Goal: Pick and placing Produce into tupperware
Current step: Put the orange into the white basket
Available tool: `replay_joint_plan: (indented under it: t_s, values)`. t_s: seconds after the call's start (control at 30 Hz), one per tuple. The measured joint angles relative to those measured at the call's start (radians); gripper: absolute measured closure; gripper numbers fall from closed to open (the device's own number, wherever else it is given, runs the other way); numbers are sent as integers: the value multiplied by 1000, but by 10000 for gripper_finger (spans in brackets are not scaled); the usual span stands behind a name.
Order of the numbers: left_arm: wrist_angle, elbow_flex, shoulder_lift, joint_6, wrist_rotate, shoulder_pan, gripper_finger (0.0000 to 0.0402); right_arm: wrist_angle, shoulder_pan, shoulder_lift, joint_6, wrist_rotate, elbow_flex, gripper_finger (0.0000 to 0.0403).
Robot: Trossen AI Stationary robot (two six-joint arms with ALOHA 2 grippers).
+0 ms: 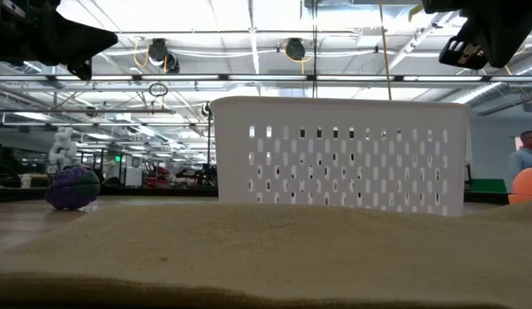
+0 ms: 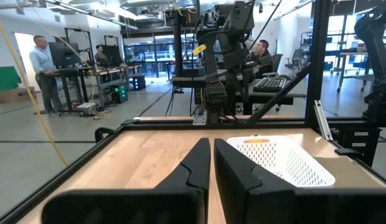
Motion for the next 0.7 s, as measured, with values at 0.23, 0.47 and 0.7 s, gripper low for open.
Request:
replay_joint_plan:
  t_s: [0.23, 0.47, 0.7]
  values:
    - [0, 0, 0, 0, 0, 0, 376, -1, 0, 0, 4, 0, 0, 403]
    - [0, 0, 0, 0, 0, 0, 376, -3, 2, 10, -1, 0, 0, 381]
    - [0, 0, 0, 0, 0, 0, 376, -3, 20, 55, -1, 2, 0, 269]
